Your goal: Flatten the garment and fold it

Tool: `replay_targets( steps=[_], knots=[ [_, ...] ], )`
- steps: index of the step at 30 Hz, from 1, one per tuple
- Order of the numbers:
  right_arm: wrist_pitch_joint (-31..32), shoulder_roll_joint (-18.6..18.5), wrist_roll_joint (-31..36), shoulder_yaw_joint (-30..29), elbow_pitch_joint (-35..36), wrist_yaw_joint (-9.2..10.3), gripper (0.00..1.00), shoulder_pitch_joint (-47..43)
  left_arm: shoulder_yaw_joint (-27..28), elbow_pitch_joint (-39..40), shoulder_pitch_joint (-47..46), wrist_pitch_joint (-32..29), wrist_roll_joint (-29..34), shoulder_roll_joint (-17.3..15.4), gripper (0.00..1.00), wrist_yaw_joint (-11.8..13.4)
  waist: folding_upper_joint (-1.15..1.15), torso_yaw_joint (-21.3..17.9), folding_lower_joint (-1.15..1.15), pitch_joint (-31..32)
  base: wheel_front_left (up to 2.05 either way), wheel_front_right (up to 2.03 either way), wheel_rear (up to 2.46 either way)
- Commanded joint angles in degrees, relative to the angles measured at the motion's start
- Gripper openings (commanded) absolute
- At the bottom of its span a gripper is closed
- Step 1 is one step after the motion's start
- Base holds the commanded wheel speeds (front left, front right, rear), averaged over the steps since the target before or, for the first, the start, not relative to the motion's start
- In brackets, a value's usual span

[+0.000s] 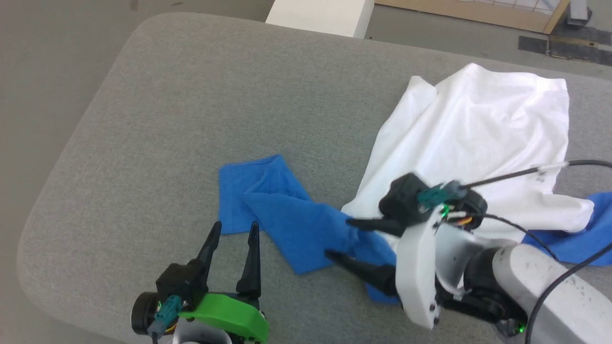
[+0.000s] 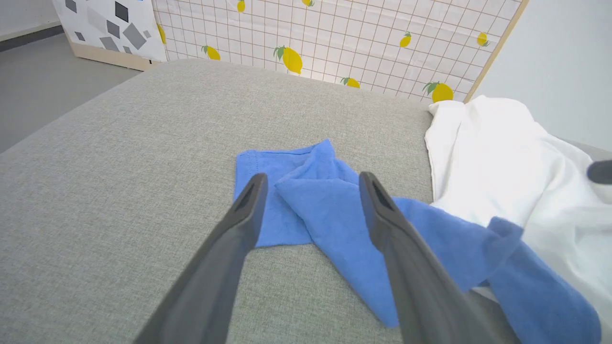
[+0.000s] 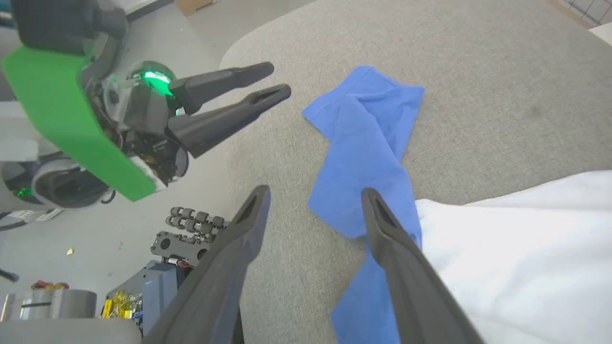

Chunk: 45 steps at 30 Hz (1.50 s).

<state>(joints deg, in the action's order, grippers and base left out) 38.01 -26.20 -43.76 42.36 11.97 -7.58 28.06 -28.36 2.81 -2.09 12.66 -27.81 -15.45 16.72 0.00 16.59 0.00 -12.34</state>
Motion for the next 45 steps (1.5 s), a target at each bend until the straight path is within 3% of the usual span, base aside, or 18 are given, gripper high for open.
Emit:
replay_targets(
  steps=[1, 5, 10, 18, 24, 25, 26, 27, 35, 41, 45],
  knots=[
    [-1.1, 1.0, -0.6, -1.9, -0.2, 0.09, 1.0, -1.0, 0.1, 0.3, 0.5, 0.0, -0.7, -0.2, 1.0, 0.4, 0.0, 0.0, 0.0, -0.1, 0.0, 0.0, 0.0],
    [-3.1, 2.5, 1.7, -10.9, -1.7, 0.09, 1.0, -0.7, -0.1, 0.3, 0.7, 0.0, -0.7, -0.1, 1.0, 0.5, 0.0, -0.1, 0.0, -0.3, 0.0, 0.0, 0.0],
    [-1.5, 2.3, 16.0, -22.9, -8.2, 0.09, 1.0, 0.7, -0.4, 0.6, 0.3, 0.1, -0.6, 0.1, 1.0, 0.5, 0.0, -0.1, 0.0, -1.3, 0.0, 0.0, 0.0],
    [9.3, 1.1, 26.4, -26.9, -20.8, 0.09, 1.0, 1.0, -1.2, 0.4, -1.3, 0.0, -0.3, 0.4, 1.0, 0.0, 0.0, 0.3, 0.0, -4.2, 0.0, 0.0, 0.0],
    [14.9, 3.2, 29.0, -27.8, -27.1, 0.09, 1.0, 1.2, -2.0, -0.3, -2.5, 0.0, -0.2, 0.9, 1.0, -0.5, 0.0, 1.3, 0.0, -5.8, 0.0, 0.0, 0.0],
    [15.2, 3.5, 29.4, -28.2, -27.9, 0.09, 0.79, 1.2, -2.1, -0.4, -2.6, 0.0, -0.2, 1.0, 1.0, -0.6, 0.0, 1.5, 0.0, -5.9, 0.0, 0.0, 0.0],
    [15.2, 4.0, 29.8, -28.8, -28.7, 0.09, 0.45, 1.2, -2.2, -0.5, -2.8, 0.1, -0.2, 1.0, 1.0, -0.8, 0.0, 1.7, 0.0, -6.0, 0.0, 0.0, 0.0],
    [14.9, 4.4, 30.2, -29.4, -29.3, 0.09, 0.0, 1.3, -2.3, -0.6, -2.9, 0.1, -0.3, 1.1, 1.0, -0.8, 0.0, 1.9, 0.0, -6.1, 0.0, 0.0, 0.0],
    [9.2, 5.7, 31.3, -33.5, -27.7, 0.09, 0.0, 6.9, -2.7, -1.2, -3.0, 0.4, -0.4, 1.5, 1.0, -1.1, 0.0, 3.6, 0.0, -7.0, 0.0, 0.0, 0.0],
    [7.2, 3.6, 32.3, -34.2, -25.4, 0.09, 0.0, 17.3, -3.8, -2.1, -4.1, 0.9, -0.4, 2.8, 1.0, -2.1, 0.0, 5.7, 0.0, -9.3, 0.0, 0.0, 0.0],
    [3.6, 2.8, 35.1, -33.4, -28.3, 0.09, 0.0, 23.0, -4.9, -3.4, -5.2, 1.2, -0.4, 4.1, 1.0, -3.2, 0.0, 7.8, 0.0, -10.9, 0.0, 0.0, 0.0]
  ],
)
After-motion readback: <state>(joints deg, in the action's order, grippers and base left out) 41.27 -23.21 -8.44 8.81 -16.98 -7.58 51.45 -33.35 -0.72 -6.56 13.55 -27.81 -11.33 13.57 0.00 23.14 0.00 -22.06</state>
